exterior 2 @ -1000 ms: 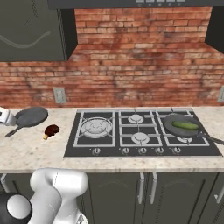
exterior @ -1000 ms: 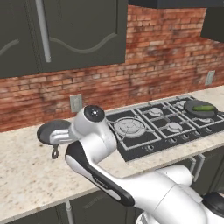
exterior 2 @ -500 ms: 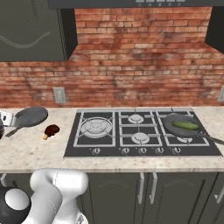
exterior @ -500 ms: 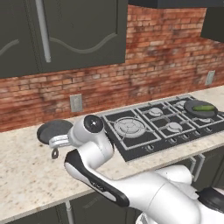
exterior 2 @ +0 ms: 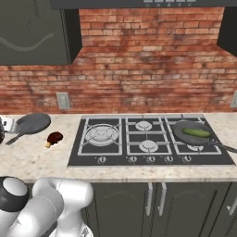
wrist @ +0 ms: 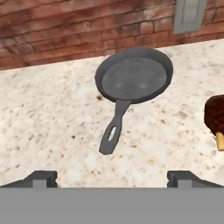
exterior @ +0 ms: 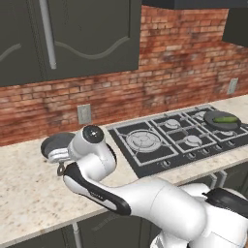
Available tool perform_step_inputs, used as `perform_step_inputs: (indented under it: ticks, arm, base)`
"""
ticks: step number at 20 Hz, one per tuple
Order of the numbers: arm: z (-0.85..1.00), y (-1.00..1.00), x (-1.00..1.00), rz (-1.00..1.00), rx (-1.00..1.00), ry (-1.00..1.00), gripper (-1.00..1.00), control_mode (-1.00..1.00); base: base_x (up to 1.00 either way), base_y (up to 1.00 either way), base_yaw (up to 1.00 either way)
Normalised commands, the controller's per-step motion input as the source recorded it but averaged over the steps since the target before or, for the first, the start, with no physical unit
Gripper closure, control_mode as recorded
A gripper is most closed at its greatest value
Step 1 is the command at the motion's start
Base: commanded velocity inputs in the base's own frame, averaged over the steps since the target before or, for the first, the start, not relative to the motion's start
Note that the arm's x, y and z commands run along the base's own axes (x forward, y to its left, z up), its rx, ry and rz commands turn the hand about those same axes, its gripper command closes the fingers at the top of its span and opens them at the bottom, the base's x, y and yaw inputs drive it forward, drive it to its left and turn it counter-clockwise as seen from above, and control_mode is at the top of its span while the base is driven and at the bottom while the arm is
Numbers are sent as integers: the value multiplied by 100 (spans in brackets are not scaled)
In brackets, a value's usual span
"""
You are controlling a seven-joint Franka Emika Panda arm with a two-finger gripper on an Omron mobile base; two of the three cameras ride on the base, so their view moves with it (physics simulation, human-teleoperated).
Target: Place both pans onto different burners. Then place the cucumber and the steak on different pans.
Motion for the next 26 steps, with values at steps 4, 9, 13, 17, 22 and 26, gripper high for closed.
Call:
perform_step_inputs:
  ticks: [4,9,13,17,22,26]
  arm:
    - [-25,25,12,-5,-7,10,-100,-100]
    - [-21,13,11,-5,-7,6,-100,-100]
    - [-16,4,13,-4,-4,4,-100,-100]
    - [-20,0,18,-3,-2,4,-100,-100]
    - [-25,0,19,-1,0,1,-100,-100]
    - [-20,1,19,0,0,0,-100,-100]
  base:
    - [0,0,0]
    - [0,0,0]
    - [0,0,0]
    - [0,0,0]
    - [0,0,0]
    - [0,0,0]
